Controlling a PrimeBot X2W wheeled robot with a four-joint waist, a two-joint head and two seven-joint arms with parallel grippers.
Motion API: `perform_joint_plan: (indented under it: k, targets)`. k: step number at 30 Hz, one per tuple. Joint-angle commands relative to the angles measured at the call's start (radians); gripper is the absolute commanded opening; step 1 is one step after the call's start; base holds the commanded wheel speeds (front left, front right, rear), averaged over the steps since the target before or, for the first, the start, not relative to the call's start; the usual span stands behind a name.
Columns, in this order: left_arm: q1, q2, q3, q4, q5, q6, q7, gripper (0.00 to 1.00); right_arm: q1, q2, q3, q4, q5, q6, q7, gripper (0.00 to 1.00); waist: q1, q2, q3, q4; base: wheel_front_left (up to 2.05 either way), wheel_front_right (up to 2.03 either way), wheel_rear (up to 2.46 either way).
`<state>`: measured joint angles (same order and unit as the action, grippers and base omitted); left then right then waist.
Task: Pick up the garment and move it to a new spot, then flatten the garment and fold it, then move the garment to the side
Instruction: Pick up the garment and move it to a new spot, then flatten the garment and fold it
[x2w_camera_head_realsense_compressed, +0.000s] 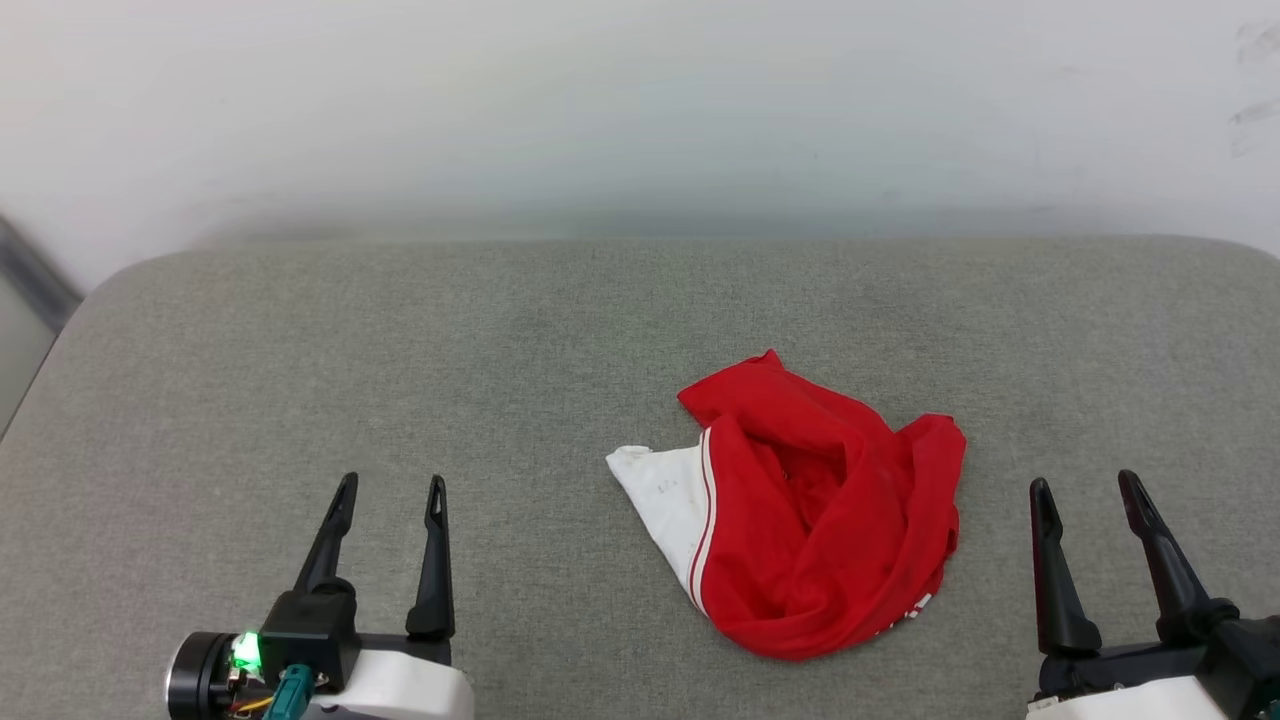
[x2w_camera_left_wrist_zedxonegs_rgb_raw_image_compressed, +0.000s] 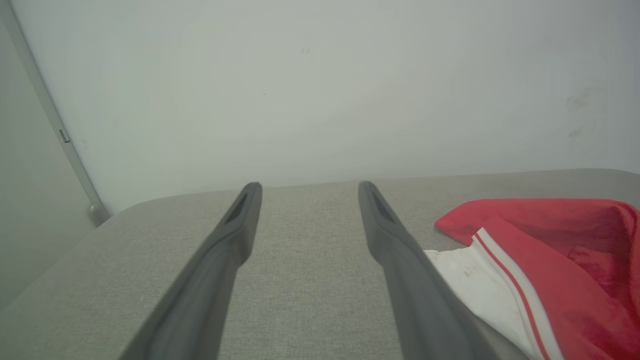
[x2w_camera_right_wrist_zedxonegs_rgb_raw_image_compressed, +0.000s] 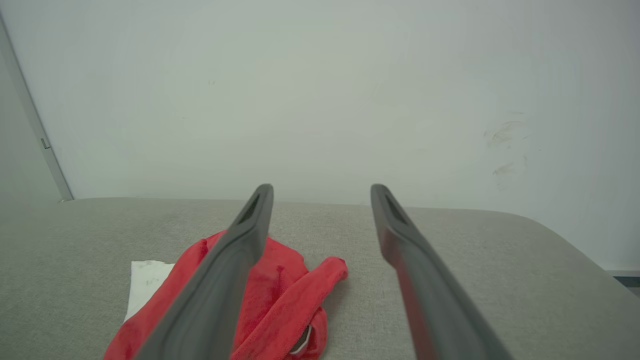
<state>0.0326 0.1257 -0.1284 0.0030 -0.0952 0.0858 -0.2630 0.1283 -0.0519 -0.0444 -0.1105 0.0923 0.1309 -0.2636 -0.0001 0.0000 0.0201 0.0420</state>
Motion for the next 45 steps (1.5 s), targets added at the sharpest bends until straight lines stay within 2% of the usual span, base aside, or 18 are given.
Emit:
perform_joint_plan:
  k: [1,14,27,32,38,45]
  targets:
    - [0.011,-0.006,0.004,0.004,0.008,-0.009,-0.003,1.00,0.014,0.003,0.000,0.004,0.010,0.000,-0.002,1.00,0.0001,0.0000,-0.002,-0.001,0.00,0.00,0.00]
    - [0.038,-0.050,0.059,0.021,0.034,-0.059,-0.003,1.00,0.030,0.003,-0.006,0.026,0.039,0.000,-0.002,1.00,0.0001,0.0000,-0.011,-0.010,0.00,0.00,0.00]
    - [0.034,-0.065,0.085,0.037,0.047,-0.088,-0.003,1.00,0.028,0.003,-0.007,0.025,0.038,0.000,-0.002,1.00,0.0001,0.0000,-0.005,-0.012,0.00,0.00,0.00]
    - [-0.008,-0.066,0.102,0.045,0.031,-0.114,-0.003,1.00,0.028,0.003,-0.007,0.023,0.036,0.000,-0.002,1.00,0.0001,0.0000,-0.004,-0.012,0.00,0.00,0.00]
    - [-0.142,-0.022,0.118,0.053,0.040,-0.170,-0.003,1.00,0.016,0.003,-0.009,0.014,0.028,0.000,-0.002,1.00,0.0001,0.0000,0.009,-0.010,0.00,0.00,0.00]
    - [-0.351,0.058,0.058,0.136,0.036,-0.208,-0.002,1.00,-0.009,0.003,-0.004,0.002,0.024,0.000,-0.002,1.00,0.0001,0.0000,0.047,-0.022,0.00,0.00,0.00]
